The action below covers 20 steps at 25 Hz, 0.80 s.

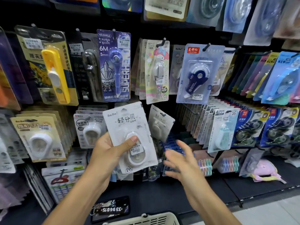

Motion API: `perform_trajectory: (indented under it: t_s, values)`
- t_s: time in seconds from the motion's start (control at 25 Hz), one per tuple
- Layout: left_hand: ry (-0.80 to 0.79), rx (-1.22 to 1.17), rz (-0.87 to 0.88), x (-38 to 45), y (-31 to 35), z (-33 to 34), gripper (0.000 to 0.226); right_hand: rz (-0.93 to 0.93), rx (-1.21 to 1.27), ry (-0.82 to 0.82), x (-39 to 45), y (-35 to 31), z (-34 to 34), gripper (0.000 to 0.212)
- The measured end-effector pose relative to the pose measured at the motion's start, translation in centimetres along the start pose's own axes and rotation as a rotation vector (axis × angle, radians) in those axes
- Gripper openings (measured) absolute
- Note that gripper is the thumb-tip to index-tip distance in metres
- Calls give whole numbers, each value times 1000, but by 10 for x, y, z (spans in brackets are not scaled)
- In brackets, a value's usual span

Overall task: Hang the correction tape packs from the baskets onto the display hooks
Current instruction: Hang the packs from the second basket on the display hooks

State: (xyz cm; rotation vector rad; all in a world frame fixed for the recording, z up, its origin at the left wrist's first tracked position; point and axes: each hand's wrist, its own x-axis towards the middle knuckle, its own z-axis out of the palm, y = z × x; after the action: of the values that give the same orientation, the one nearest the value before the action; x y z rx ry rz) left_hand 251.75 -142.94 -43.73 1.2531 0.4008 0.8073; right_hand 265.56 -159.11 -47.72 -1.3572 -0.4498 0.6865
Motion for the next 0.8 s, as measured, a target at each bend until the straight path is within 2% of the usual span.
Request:
perform_trajectory:
  t_s: [0.08,0.12,0.16,0.24,0.32,0.4,0.56,0.72,0.8]
  values:
    - [-80,32,-39,-4,-6,11,41,-169,-105,-199,-2,0,22,58]
    - [-115,71,-46,-7,-7,18,39,-230,-108,-224,-1,0,29,51]
    - [-126,162,-21,-8,-8,22,36,-286,-93,-189,1,-1,32,45]
    - [-71,583,135,-2,-9,16,37,-334,-45,-50,5,-4,27,41]
    - [-20,1097,315,5,-9,1,54,-295,-48,56,10,-8,9,46]
    - [-62,1323,325,12,-12,-14,71,-263,-127,108,10,-11,-4,53]
    - [-153,1460,314,16,-20,-23,76,-265,-272,158,8,-17,-2,33]
    - [-194,1522,322,18,-25,-26,77,-369,-253,253,9,-27,-10,11]
    - [-214,1512,316,20,-24,-30,78,-333,-270,194,10,-23,-12,11]
